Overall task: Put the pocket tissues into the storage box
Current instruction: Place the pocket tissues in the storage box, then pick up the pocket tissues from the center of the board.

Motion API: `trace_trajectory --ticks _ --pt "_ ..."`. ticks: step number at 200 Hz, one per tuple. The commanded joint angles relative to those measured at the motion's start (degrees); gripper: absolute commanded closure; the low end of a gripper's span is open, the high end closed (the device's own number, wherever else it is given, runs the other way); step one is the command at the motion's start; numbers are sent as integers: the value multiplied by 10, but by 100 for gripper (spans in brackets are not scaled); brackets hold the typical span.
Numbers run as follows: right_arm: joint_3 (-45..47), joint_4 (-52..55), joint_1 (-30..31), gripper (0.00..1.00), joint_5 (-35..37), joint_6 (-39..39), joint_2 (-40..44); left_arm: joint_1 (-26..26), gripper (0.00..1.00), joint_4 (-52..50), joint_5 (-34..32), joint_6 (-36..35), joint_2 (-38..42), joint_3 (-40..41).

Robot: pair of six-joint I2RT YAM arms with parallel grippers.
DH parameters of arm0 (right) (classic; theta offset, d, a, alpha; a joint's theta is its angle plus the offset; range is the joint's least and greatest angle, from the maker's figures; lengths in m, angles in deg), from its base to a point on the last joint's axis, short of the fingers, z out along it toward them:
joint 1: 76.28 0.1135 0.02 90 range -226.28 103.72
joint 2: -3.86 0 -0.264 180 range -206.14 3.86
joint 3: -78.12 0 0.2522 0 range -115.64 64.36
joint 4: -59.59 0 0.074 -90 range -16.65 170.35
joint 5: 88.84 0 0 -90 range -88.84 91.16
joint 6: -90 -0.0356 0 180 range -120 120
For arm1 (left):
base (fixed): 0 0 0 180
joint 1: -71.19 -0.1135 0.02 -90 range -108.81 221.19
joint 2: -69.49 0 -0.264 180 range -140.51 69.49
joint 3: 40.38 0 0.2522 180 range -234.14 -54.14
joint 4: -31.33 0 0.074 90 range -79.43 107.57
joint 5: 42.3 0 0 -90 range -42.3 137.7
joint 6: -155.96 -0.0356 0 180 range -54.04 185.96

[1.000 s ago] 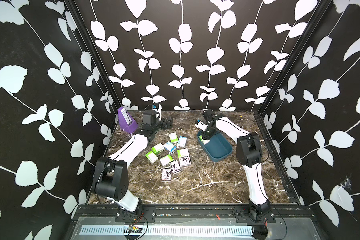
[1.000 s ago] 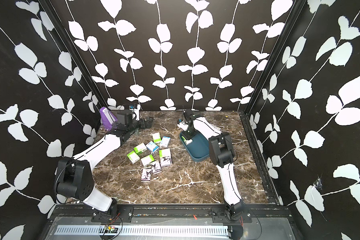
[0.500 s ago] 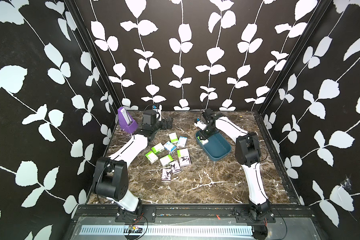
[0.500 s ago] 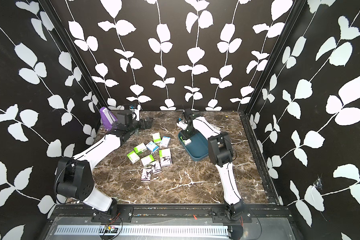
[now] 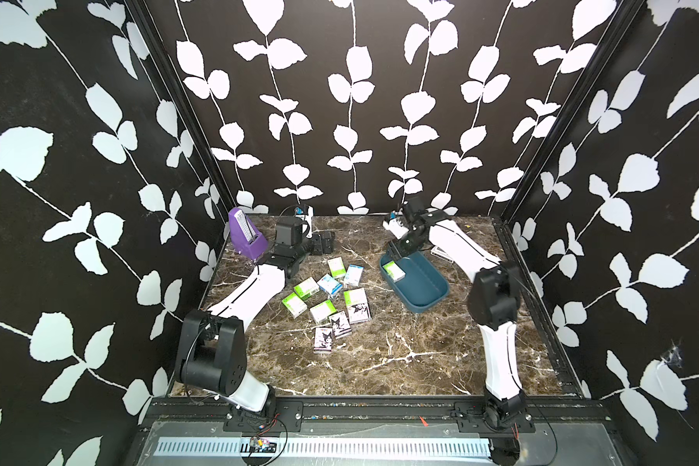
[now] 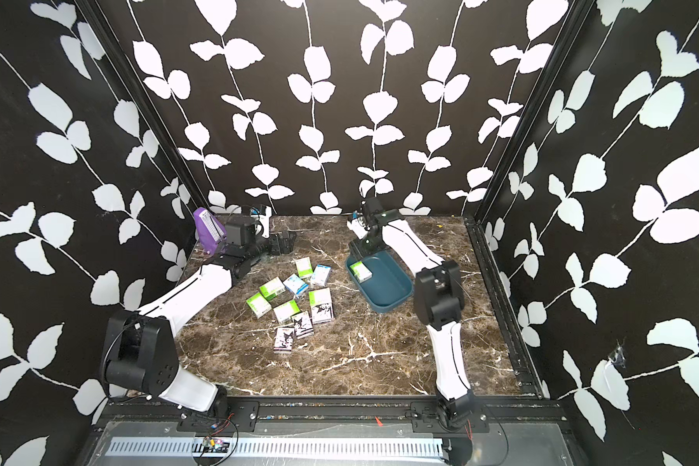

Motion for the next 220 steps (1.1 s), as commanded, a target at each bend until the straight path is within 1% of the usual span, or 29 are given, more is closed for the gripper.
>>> trace_trajectory --ticks 1,26,39,56,89,122,154,181,220 --pt "74 -55 40 27 -10 -45 92 1 1 -4 -4 7 30 -6" --pt "141 -70 111 25 30 -54 128 1 1 -5 0 15 30 -4" --pt "163 -64 144 25 53 -56 125 1 1 -7 1 17 31 -2" --pt "186 -56 173 25 56 -54 116 1 1 -7 -1 16 36 3" --pt "248 -70 205 24 46 -4 121 1 1 -3 -7 4 52 17" --pt "295 -95 218 24 47 42 118 1 1 1 -21 -3 59 26" --pt "290 -117 222 24 48 71 88 -4 1 -13 -45 4 65 27" --pt "258 -114 227 25 45 97 60 -21 1 -29 -38 11 65 22" --pt "218 -97 235 25 39 127 25 -46 1 -21 -26 30 71 33"
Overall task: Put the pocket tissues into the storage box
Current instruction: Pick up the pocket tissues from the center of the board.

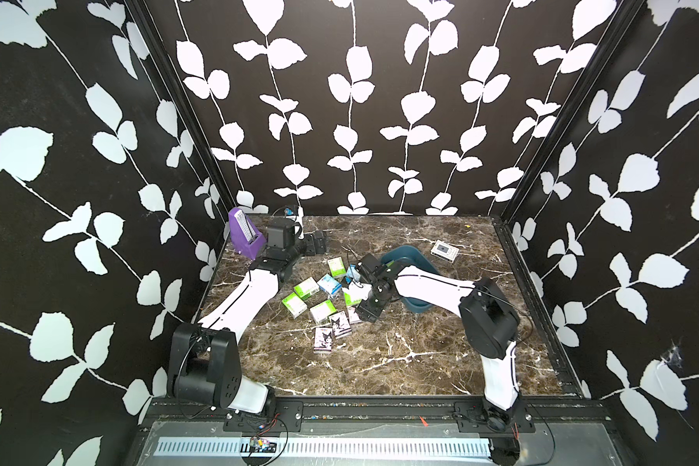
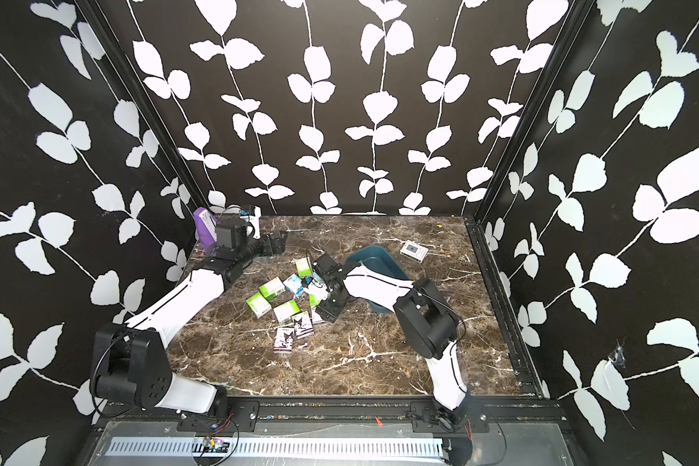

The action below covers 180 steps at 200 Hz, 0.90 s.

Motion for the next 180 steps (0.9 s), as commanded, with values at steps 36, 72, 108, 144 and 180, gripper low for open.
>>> trace_trajectory --ticks 36,72,108,144,180 --pt "-52 10 12 25 2 46 -28 -15 1 -8 2 6 30 14" --pt "-78 32 14 25 -7 58 -44 -17 1 -10 3 2 29 12" --pt "-83 57 18 27 -22 61 -53 -20 1 -14 1 -5 29 11" --pt "-69 57 20 28 -23 55 -48 -21 1 -15 0 -7 28 13" --pt "-56 55 25 30 -22 46 -42 -21 1 -14 -1 -10 30 16"
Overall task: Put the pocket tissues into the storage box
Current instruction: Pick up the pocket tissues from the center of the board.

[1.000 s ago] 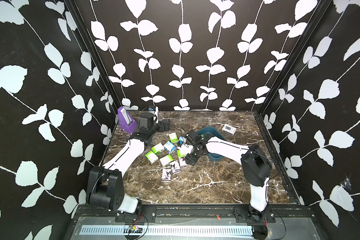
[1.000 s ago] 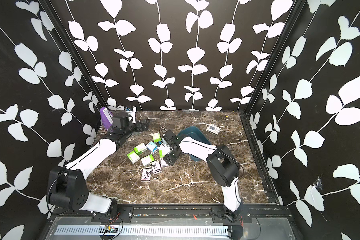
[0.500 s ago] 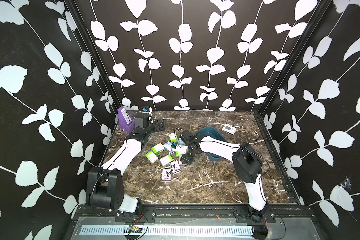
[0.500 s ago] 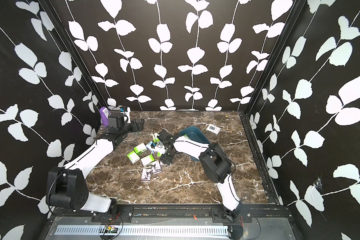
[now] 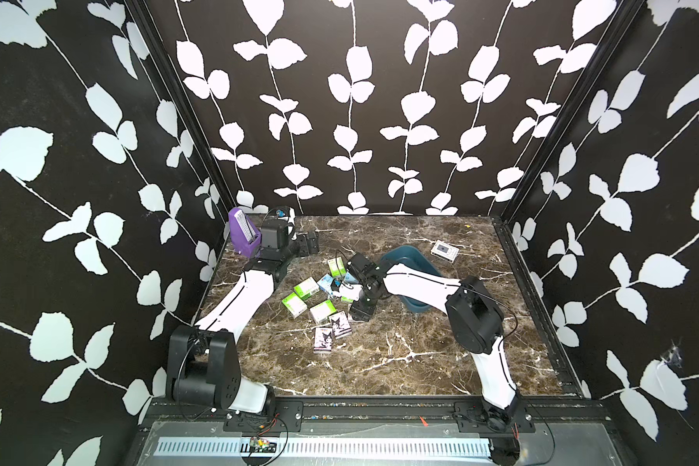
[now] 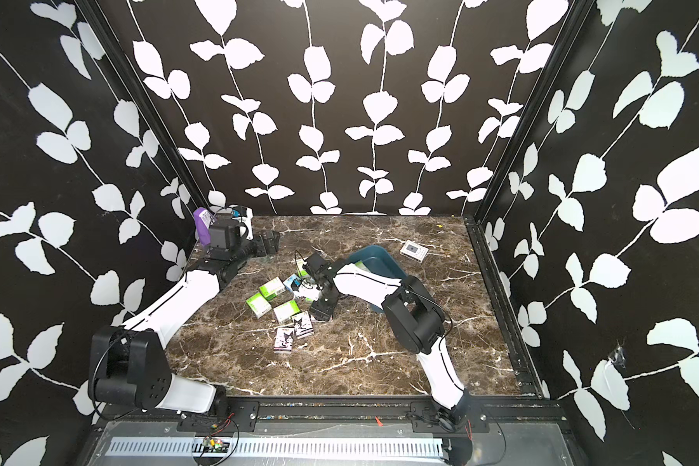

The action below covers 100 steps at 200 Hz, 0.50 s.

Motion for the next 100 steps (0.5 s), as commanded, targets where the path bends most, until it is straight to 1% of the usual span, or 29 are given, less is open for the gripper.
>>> trace_trajectory --ticks 1,41,79,100 --pt "14 22 10 30 -11 -7 5 -4 1 -3 -1 -11 23 8" --pt "29 23 15 34 -11 -23 12 -4 1 -2 -8 -15 30 21" --pt "46 13 17 37 -3 -43 24 -4 1 2 -1 -14 23 20" --pt "48 8 16 43 -3 -51 20 -4 1 3 0 -11 23 18"
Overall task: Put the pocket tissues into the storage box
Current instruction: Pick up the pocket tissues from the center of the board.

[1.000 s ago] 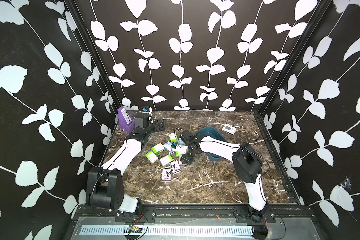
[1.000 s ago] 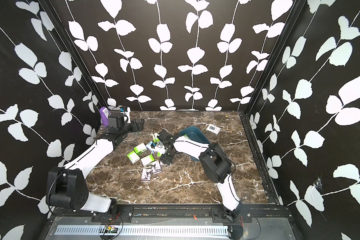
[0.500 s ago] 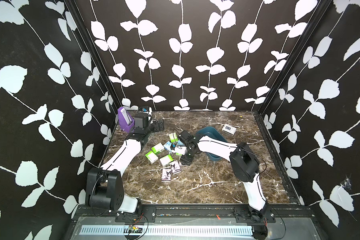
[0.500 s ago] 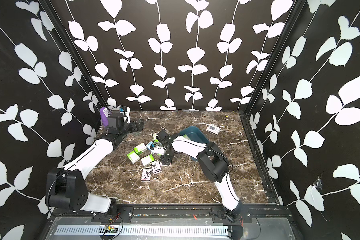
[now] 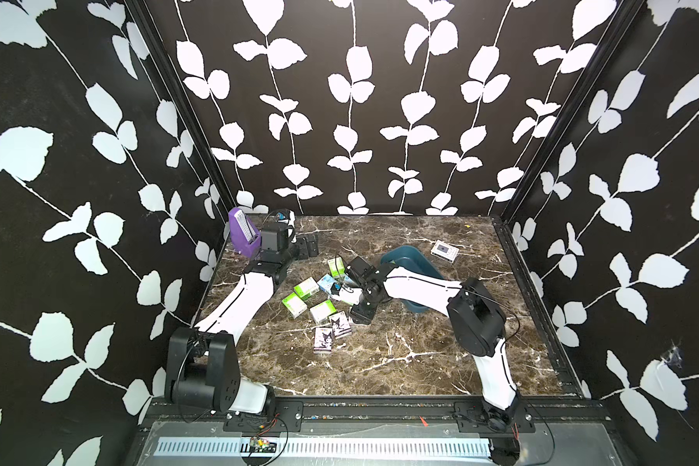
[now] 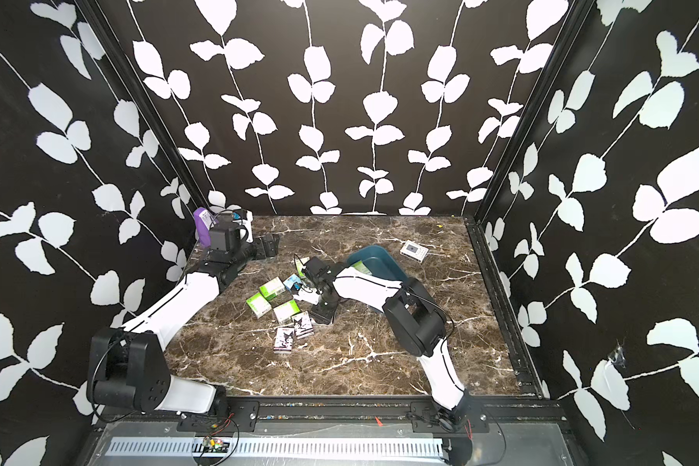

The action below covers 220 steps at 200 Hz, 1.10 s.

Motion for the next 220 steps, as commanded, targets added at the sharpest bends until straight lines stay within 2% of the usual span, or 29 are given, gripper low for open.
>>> trace_trajectory --ticks 1,32,65,102,165,220 --pt "20 14 5 43 -3 -20 4 -4 1 4 3 -5 17 2" --pt "13 17 5 54 -1 -26 -5 -4 1 4 2 -5 19 5" --pt "9 16 5 70 8 -31 -6 -4 1 4 0 -6 22 9" --pt "2 14 4 80 14 -40 0 -4 1 4 3 -5 20 4" --pt "6 -3 -15 81 -11 -64 29 -4 1 2 5 -4 27 3" --pt "9 1 -36 90 -15 -72 53 -4 1 9 12 2 22 3"
